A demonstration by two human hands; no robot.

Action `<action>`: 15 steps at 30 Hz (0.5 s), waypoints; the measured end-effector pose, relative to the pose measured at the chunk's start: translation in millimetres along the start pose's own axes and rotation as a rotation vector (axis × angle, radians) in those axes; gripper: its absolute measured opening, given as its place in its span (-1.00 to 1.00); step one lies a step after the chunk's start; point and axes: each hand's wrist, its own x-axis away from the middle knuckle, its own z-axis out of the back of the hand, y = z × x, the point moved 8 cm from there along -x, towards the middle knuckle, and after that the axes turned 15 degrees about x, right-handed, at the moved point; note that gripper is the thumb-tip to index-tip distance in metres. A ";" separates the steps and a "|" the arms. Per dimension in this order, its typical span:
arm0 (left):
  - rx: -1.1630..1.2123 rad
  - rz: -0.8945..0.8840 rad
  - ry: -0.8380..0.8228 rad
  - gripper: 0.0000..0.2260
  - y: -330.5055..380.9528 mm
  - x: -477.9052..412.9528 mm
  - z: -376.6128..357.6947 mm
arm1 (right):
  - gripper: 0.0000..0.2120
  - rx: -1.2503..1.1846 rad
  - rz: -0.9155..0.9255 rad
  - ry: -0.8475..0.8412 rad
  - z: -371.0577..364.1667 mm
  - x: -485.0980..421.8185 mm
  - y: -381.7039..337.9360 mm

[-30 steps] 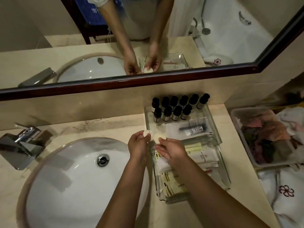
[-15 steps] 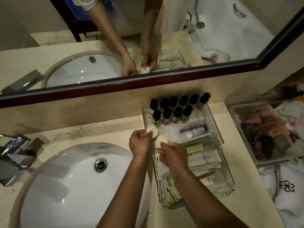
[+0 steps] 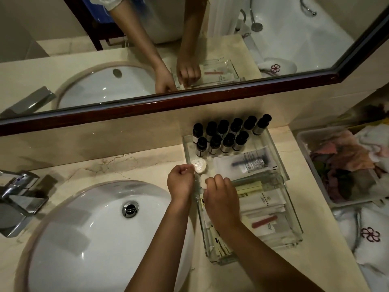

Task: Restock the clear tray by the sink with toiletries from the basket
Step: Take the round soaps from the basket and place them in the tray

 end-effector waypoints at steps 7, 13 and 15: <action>-0.096 -0.012 -0.062 -0.84 -19.2 22.0 13.6 | -0.72 -0.027 0.025 -0.004 -4.3 5.1 -2.0; -0.243 -0.147 -0.122 -0.78 -10.0 35.1 9.1 | -0.67 -0.137 0.017 -0.048 -7.6 9.7 4.4; -0.290 -0.166 -0.146 -0.76 -8.9 35.9 6.5 | -0.64 -0.126 0.020 -0.065 -9.5 11.7 5.8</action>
